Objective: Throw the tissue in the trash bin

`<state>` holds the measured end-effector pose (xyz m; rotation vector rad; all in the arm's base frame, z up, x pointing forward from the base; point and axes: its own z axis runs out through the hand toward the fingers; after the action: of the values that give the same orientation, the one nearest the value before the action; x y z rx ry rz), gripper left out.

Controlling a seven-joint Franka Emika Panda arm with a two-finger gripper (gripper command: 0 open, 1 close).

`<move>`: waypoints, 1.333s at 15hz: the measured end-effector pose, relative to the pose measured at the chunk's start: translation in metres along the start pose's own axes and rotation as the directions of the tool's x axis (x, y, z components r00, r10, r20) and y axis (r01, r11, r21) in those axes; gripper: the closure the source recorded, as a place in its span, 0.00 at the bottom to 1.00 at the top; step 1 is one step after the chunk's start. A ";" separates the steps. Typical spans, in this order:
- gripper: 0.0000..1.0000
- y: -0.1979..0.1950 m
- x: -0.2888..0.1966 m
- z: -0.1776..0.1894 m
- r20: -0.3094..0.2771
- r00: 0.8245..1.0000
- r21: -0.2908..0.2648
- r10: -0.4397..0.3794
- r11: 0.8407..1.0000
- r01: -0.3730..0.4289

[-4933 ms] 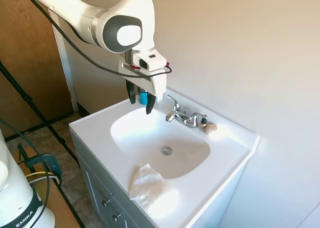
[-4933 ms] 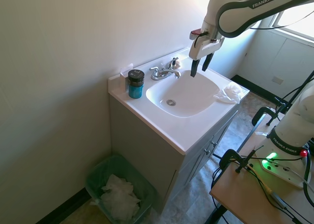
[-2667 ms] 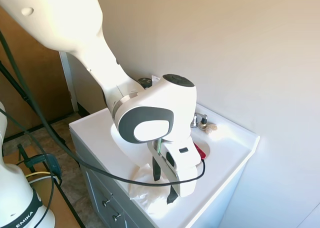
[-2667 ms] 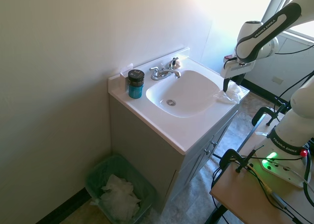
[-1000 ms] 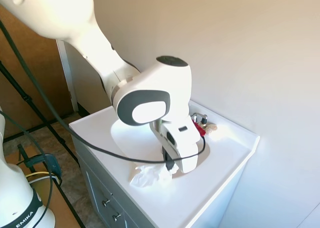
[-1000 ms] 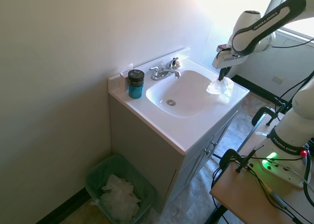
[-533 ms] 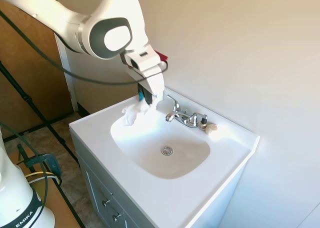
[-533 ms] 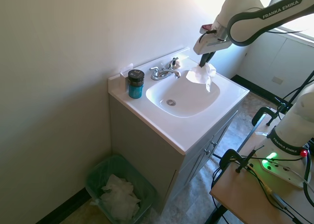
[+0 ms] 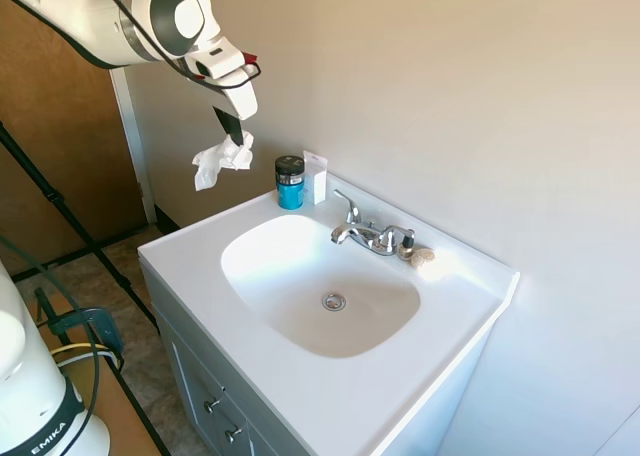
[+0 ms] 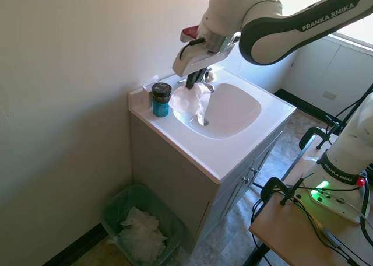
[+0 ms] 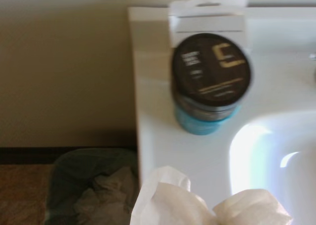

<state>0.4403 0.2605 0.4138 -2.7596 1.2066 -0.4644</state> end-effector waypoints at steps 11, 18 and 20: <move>1.00 -0.124 -0.104 0.129 0.050 0.998 -0.093 -0.049 0.994 0.054; 0.00 -0.124 -0.112 0.180 0.043 0.999 -0.155 0.002 0.988 0.004; 0.00 -0.123 -0.119 0.184 0.042 0.999 -0.163 0.007 0.987 0.000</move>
<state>0.5074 0.4246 0.2359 -2.8851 1.2946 -0.3182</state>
